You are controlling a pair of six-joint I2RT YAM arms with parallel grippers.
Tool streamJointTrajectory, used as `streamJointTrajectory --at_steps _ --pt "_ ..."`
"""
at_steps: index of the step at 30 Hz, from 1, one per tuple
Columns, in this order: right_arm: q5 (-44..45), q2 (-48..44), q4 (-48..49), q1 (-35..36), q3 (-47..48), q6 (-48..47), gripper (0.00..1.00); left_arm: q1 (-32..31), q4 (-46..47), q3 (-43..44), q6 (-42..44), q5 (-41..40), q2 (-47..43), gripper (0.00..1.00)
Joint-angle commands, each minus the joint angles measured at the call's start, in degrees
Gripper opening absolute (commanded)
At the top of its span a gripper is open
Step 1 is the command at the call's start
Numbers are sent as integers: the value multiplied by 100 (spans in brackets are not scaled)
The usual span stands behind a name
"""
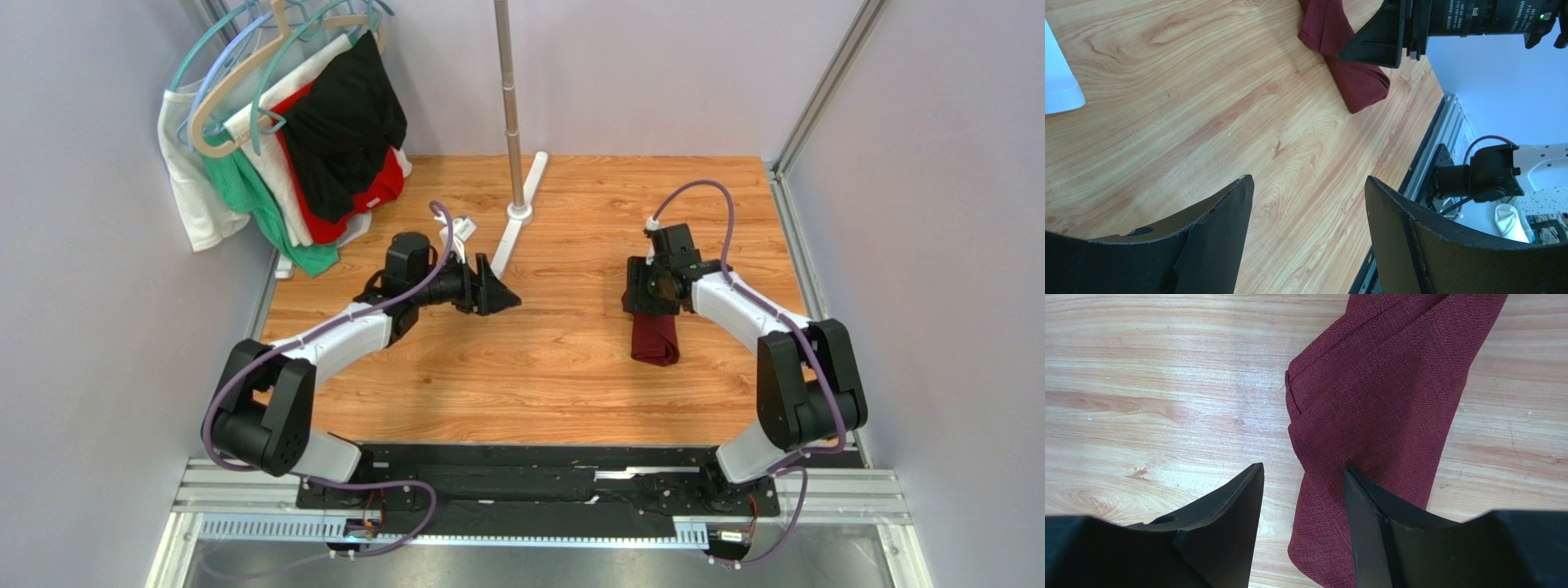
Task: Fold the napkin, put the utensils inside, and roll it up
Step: Adjust the napkin at the center of the board.
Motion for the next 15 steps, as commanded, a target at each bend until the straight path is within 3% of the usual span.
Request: streamJointTrajectory --at_steps 1,8,12,15 --pt "-111 -78 341 64 149 55 55 -154 176 262 135 -41 223 75" --pt "-358 -896 52 -111 246 231 76 -865 562 1097 -5 -164 1243 75" --pt "-1014 -949 16 -849 62 231 82 -1350 598 1975 -58 -226 2086 77" --pt "-1569 -1054 244 -1359 -228 327 85 -1657 615 2661 -67 -191 2807 84"
